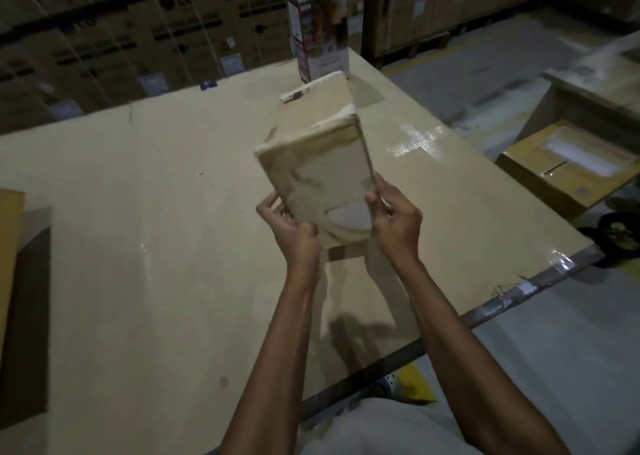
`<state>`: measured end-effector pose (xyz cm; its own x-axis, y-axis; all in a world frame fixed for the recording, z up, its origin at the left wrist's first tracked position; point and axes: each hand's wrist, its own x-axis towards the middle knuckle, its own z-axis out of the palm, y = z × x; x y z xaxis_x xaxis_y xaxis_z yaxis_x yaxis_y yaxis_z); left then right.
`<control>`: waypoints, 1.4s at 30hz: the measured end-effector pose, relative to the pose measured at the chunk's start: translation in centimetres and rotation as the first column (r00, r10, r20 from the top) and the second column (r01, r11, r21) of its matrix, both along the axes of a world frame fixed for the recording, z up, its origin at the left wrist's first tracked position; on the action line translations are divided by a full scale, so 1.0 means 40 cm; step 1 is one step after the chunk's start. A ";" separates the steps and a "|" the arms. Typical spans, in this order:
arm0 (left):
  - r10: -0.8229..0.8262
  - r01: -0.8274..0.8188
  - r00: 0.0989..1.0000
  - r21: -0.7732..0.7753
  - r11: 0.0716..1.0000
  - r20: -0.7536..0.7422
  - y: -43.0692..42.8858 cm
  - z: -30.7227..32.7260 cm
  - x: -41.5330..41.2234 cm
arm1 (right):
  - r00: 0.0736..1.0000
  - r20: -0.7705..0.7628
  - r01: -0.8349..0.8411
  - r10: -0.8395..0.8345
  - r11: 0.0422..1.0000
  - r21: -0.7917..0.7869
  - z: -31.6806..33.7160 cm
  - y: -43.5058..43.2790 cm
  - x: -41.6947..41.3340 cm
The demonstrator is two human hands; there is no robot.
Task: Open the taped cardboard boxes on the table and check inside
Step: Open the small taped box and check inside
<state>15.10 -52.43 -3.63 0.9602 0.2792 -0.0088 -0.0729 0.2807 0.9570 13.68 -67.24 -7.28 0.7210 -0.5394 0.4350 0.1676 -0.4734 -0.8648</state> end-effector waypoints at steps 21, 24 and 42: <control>-0.070 0.073 0.989 0.022 0.997 -0.132 0.044 -0.147 -0.068 | 0.979 0.202 0.105 -0.005 0.866 -0.489 0.072 0.127 -0.082; -0.024 0.001 0.971 -0.097 0.995 -0.239 0.058 -0.165 -0.058 | 0.983 0.160 0.039 0.093 0.741 -0.670 0.135 0.188 -0.023; -0.514 0.154 0.672 -0.579 0.801 -0.533 -0.057 -0.172 -0.060 | 0.987 -0.010 0.136 -0.158 0.879 -0.457 0.082 0.018 0.016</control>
